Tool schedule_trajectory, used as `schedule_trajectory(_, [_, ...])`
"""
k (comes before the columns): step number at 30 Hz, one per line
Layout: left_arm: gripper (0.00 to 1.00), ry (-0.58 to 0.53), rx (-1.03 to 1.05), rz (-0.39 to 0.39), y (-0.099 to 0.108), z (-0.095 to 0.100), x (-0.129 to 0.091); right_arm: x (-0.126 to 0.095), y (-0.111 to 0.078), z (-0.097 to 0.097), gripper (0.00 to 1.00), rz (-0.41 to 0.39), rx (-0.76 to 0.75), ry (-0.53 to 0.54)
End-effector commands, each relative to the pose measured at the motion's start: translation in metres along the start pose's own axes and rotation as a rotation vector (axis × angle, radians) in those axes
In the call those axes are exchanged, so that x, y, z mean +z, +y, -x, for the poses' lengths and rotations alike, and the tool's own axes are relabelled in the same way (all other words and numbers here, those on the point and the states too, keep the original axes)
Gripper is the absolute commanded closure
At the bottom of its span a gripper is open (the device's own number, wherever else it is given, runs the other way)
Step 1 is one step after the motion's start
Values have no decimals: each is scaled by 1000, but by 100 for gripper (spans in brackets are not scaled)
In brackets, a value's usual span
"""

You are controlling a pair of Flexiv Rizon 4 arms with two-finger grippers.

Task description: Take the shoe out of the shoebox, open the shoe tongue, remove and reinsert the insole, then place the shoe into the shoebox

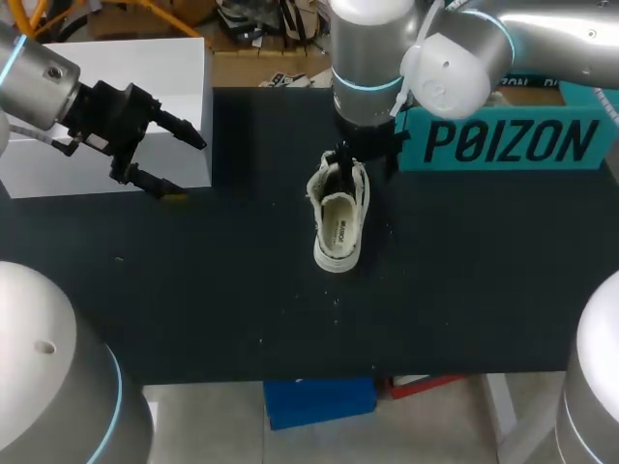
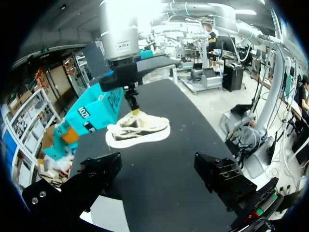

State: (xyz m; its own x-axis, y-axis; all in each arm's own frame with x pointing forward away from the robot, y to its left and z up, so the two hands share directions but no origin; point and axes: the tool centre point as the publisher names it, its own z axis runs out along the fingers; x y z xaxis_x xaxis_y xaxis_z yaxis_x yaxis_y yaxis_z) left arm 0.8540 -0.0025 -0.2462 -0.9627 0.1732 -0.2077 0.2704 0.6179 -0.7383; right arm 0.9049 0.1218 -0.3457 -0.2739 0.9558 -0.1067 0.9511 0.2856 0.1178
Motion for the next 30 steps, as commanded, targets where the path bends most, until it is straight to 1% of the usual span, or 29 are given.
schedule_trajectory(1, [0,-5,2,1,1,-1,1,14,1,1,37,-1,2,14])
schedule_trajectory(5, [0,-5,2,1,1,-1,1,28,1,0,36,-3,4,25])
schedule_trajectory(7, [0,-5,2,1,1,-1,1,31,2,-4,35,-4,4,30])
schedule_trajectory(8, [0,-5,2,1,1,-1,1,36,1,-4,35,-4,4,33])
schedule_trajectory(11, [0,-5,2,1,1,-1,1,40,1,-7,35,-4,4,37])
schedule_trajectory(14, [0,-5,2,1,1,-1,1,50,0,-8,30,-2,4,40])
schedule_trajectory(15, [0,-5,2,1,1,-1,1,53,0,-7,31,-2,5,41])
schedule_trajectory(16, [0,-5,2,1,1,-1,1,56,0,-7,30,0,6,41])
schedule_trajectory(18, [0,-5,2,1,1,-1,1,61,-1,-6,31,-2,2,38])
schedule_trajectory(20, [0,-5,2,1,1,-1,1,65,-2,-6,33,-6,2,31])
schedule_trajectory(23, [0,-5,2,1,1,-1,1,71,-4,-5,43,-10,10,22])
schedule_trajectory(24, [0,-5,2,1,1,-1,1,72,-4,-5,53,-11,12,21])
schedule_trajectory(25, [0,-5,2,1,1,-1,1,73,-4,-5,65,-14,14,18])
schedule_trajectory(26, [0,-5,2,1,1,-1,1,73,-4,-5,100,-14,16,17])
schedule_trajectory(28, [0,-5,2,1,1,-1,1,71,-1,-8,100,-7,17,26])
schedule_trajectory(30, [0,-5,2,1,1,-1,1,63,0,-10,100,-3,13,31])
